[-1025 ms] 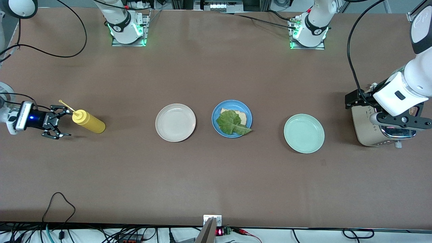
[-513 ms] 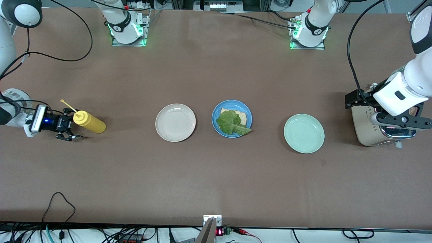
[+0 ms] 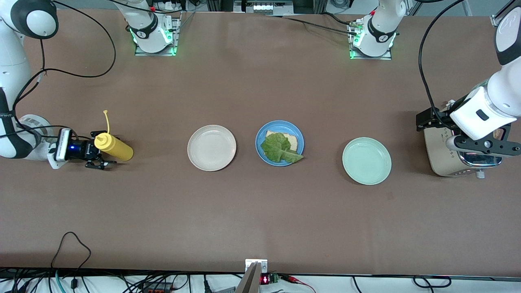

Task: Make sandwich in blue plate with both arms
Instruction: 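Lift the mustard bottle and carry it over the blue plate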

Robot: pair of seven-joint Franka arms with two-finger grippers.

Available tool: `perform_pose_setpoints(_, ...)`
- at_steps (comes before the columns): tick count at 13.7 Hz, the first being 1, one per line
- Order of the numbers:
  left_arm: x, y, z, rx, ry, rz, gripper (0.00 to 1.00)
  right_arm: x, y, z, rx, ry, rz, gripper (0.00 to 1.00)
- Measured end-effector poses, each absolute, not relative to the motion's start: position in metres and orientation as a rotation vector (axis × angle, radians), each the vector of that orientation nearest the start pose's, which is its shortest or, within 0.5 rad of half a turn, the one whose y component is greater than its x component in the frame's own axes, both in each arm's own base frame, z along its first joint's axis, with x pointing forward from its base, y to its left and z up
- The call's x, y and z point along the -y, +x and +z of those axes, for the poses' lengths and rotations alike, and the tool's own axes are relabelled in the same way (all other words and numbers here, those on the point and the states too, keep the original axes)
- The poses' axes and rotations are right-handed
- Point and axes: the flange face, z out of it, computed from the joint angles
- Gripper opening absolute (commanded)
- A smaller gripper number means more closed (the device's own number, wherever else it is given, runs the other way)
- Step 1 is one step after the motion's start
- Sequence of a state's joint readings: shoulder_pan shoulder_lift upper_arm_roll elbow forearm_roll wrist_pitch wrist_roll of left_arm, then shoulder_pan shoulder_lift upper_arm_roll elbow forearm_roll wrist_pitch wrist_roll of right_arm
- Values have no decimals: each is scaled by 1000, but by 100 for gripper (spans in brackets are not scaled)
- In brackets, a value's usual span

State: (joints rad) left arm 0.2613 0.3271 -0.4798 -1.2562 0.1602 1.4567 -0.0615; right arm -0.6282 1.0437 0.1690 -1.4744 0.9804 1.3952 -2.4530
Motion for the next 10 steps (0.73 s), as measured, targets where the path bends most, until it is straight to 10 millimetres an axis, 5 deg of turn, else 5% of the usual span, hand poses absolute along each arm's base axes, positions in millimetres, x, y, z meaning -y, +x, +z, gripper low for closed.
perform_pose_setpoints(2,68,629,584,-203,-3109,140,100,180,578,81,1198,-1247,-1082,90)
perform_pose_setpoints(3,68,629,584,-203,-3109,140,100,179,577,79,1195,-1242,-1080,64)
perform_pose_setpoints(5,68,629,584,-203,-3109,140,100,178,578,80,1196,-1237,-1079,29)
perform_pose_setpoints(8,68,629,584,-203,-3109,141,100,167,588,88,1228,-1215,-1072,27)
perform_pose_setpoints(10,68,629,584,-202,-3109,141,100,140,610,112,1302,-1187,-1049,27)
